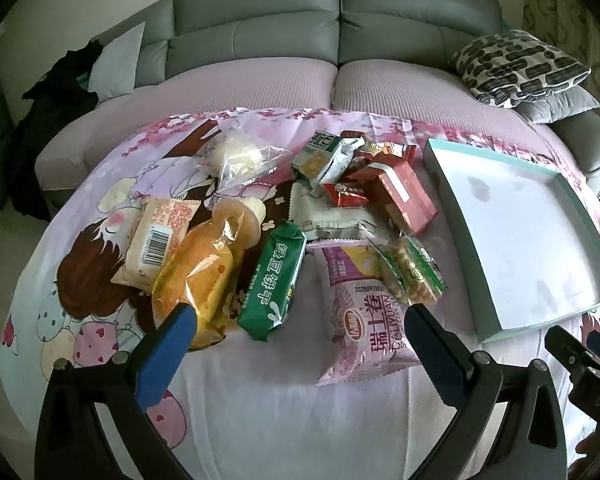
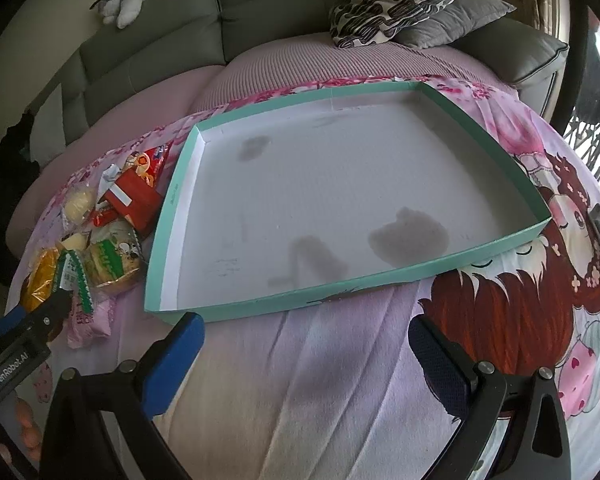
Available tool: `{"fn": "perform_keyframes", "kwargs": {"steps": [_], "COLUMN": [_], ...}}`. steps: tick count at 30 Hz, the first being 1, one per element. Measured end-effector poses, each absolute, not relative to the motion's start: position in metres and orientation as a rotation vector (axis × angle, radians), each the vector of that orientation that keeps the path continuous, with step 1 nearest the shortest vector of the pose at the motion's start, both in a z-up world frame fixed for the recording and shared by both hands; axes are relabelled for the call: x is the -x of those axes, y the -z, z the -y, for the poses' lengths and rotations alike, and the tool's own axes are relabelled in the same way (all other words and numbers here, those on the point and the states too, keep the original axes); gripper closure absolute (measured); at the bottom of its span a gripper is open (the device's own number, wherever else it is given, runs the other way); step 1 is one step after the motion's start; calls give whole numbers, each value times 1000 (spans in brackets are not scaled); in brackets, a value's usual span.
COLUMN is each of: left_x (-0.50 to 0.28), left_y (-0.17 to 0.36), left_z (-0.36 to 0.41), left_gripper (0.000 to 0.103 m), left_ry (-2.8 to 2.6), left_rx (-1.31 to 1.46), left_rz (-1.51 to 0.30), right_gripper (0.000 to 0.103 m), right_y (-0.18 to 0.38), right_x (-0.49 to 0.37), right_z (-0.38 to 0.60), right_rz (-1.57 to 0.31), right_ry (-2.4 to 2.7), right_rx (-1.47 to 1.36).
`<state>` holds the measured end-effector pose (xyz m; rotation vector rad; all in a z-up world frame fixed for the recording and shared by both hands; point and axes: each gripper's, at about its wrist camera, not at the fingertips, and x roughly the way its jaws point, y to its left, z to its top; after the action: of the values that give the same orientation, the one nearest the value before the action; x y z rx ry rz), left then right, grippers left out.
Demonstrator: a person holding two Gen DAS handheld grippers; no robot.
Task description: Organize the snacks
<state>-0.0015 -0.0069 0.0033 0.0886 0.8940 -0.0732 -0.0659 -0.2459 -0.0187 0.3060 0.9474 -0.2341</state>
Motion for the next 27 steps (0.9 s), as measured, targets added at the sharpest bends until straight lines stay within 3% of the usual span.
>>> {"fn": "perform_keyframes", "kwargs": {"steps": [27], "left_x": [3], "left_y": [-5], "left_z": [9], "left_gripper": [0], "left_ry": [73], "left_rx": [-92], "left_rz": [-890], "right_gripper": [0], "right_y": [18], "right_x": [64], "right_z": [246], "right_rz": [-955], "right_ry": [242], "right_rx": [-327]}}
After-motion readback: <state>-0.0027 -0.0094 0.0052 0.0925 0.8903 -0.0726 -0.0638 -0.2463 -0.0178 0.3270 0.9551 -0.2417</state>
